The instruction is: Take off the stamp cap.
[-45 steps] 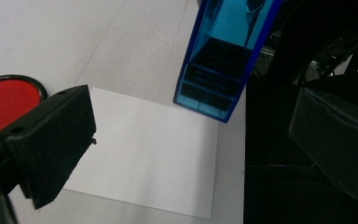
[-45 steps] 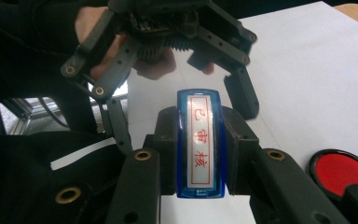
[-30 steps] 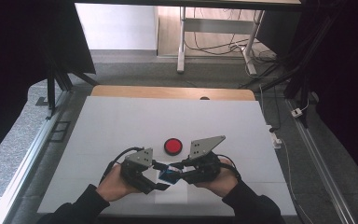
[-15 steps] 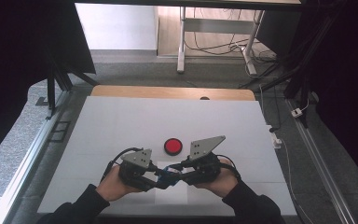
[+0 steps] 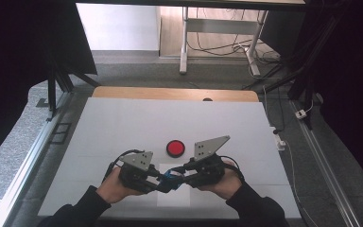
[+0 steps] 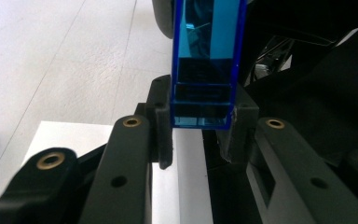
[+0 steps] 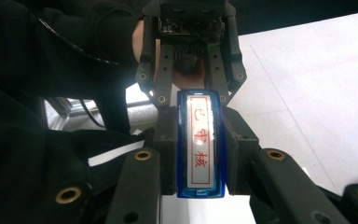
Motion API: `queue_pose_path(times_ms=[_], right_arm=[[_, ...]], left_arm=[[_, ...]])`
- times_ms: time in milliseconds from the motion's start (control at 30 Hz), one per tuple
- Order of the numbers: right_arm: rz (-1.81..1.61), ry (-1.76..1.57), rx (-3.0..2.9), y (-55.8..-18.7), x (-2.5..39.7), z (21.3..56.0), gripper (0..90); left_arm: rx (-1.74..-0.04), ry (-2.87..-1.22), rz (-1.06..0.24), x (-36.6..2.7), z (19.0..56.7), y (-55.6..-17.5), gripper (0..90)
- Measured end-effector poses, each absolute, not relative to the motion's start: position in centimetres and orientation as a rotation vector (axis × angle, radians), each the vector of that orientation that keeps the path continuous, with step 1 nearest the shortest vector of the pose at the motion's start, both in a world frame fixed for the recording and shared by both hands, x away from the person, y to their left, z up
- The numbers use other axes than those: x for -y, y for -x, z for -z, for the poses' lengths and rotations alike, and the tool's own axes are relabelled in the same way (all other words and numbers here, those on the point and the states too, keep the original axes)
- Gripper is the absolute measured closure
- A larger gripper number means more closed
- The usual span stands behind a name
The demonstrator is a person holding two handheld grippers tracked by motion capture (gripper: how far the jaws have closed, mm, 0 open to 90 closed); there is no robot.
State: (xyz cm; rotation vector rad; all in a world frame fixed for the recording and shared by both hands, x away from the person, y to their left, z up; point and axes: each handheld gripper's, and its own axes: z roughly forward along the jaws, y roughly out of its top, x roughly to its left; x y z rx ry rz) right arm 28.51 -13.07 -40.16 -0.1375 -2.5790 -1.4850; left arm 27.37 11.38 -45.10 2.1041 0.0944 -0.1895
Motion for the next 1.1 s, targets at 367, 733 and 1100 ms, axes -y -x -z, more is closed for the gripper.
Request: queue_pose_path(times_ms=[367, 733, 1100], right_arm=[[1.485, 0.154, 2.496, -29.0, 13.3, 40.4, 71.3], [1.49, 0.112, 2.629, -28.1, 12.9, 40.0, 71.3], [1.542, 0.172, 2.526, -29.0, 13.9, 39.9, 71.3]], left_arm=[[-0.061, -2.087, 0.166, -11.4, 45.0, -27.0, 69.0], [-0.137, -2.114, 0.201, -11.4, 45.1, -27.3, 68.9], [-0.119, -2.114, 0.157, -11.7, 45.1, -27.1, 68.9]])
